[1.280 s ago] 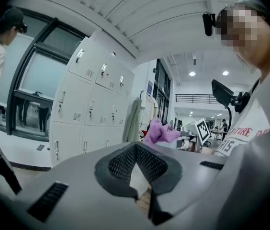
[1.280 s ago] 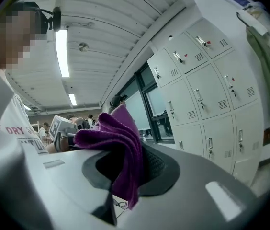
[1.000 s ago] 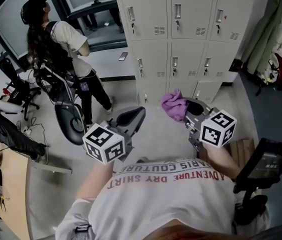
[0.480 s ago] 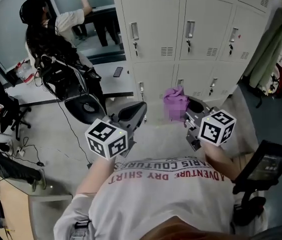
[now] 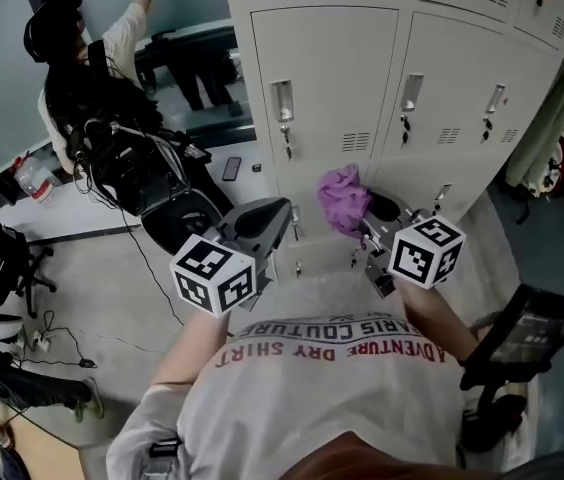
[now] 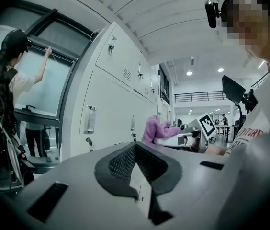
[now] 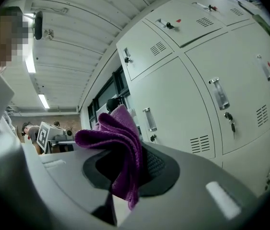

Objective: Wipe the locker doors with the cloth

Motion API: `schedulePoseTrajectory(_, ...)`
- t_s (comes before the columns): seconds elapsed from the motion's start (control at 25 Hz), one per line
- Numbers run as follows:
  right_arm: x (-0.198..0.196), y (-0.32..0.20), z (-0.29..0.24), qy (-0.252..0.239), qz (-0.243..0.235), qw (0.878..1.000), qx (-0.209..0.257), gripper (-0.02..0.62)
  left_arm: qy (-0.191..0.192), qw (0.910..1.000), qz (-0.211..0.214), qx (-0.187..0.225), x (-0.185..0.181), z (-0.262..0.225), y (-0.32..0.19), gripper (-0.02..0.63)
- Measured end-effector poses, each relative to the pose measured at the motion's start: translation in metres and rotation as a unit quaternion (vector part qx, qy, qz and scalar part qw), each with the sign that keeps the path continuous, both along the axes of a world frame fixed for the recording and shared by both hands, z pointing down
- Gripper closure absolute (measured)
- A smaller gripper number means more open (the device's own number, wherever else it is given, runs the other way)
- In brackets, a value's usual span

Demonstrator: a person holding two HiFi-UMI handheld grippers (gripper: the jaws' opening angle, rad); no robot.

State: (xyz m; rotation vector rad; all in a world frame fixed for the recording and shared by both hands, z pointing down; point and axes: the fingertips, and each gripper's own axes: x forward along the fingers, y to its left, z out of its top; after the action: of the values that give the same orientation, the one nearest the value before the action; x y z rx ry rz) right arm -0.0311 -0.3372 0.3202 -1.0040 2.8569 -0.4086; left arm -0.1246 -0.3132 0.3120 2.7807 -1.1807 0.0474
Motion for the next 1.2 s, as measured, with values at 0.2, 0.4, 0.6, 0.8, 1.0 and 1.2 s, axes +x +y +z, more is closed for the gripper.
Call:
schedulePoseTrajectory(0.2, -0.021, -0.028, -0.012, 0.007, -0.001, 1.000, 0.011, 0.529, 0.003, 0.9999, 0.009, -0.013, -0.013, 0.010, -0.024, 0.604)
schedulePoseTrajectory(0.4, -0.043, -0.043, -0.064, 0.003, -0.010, 0.998, 0.062, 0.529, 0.009, 0.9997, 0.016, -0.017, -0.025, 0.012, -0.030, 0.604)
schedulePoseTrajectory(0.6, -0.070, -0.055, -0.135, 0.006, -0.014, 0.990, 0.142, 0.529, 0.007, 0.9998, 0.007, -0.016, -0.042, 0.010, -0.032, 0.604)
schedulePoseTrajectory(0.8, -0.087, -0.087, -0.176, -0.019, 0.002, 0.987, 0.160, 0.529, 0.006, 0.9998, -0.005, -0.020, -0.060, 0.011, -0.038, 0.604)
schedulePoseTrajectory(1.0, -0.106, -0.139, -0.191, -0.042, 0.020, 0.990, 0.134, 0.529, 0.009, 0.9997, -0.009, -0.023, -0.066, 0.012, -0.048, 0.604)
schedulePoseTrajectory(1.2, -0.119, -0.183, -0.185, -0.044, 0.046, 0.992, 0.108, 0.529, 0.016, 0.9994, -0.017, -0.025, -0.077, 0.015, -0.060, 0.604)
